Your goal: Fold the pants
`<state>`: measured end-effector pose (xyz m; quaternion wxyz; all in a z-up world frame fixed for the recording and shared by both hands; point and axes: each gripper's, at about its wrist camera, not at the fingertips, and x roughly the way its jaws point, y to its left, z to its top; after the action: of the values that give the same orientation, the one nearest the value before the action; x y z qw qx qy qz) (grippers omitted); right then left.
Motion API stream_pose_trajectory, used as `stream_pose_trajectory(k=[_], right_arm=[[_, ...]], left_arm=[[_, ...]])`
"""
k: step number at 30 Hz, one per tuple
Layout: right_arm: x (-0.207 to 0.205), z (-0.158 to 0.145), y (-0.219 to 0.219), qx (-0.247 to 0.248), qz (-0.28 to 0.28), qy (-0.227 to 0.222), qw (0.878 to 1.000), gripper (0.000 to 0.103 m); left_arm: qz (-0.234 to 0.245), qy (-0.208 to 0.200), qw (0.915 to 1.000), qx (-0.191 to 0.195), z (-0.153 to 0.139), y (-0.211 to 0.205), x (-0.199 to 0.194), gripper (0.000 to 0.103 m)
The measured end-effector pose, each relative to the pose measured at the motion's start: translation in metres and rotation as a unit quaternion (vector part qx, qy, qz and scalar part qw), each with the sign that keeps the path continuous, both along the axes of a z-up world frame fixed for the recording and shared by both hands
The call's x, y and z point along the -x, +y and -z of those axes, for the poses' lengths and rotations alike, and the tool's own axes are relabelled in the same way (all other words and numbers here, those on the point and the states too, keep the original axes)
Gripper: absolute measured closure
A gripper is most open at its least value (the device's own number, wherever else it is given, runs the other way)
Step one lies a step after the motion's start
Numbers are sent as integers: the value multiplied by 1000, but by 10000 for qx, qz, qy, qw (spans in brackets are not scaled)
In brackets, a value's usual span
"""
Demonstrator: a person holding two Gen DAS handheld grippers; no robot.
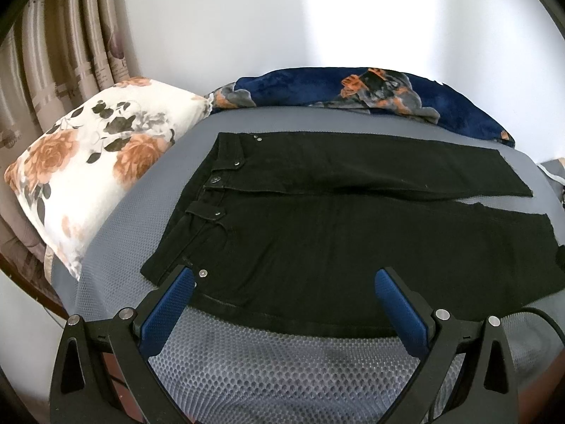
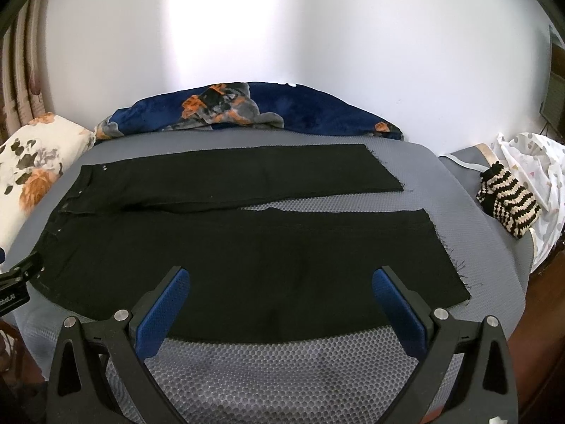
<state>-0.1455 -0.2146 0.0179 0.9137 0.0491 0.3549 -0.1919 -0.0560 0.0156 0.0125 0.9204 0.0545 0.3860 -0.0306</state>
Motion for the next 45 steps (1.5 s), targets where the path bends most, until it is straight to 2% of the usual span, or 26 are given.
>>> stream_pose_trajectory(k=[29,39,45], right_arm=[[-10,9,-7,-83,18,167,9998,0],[-28,12,-12,-117,-127,248,9995,0],[-50,12,-20,-5,-95,374,9993,0]], left_arm=[[44,168,9998,-41,11,-5,-2,1],[-38,316,9995,14,11,0,-21,1],[-212,419,9989,66,13,11,-45,1]])
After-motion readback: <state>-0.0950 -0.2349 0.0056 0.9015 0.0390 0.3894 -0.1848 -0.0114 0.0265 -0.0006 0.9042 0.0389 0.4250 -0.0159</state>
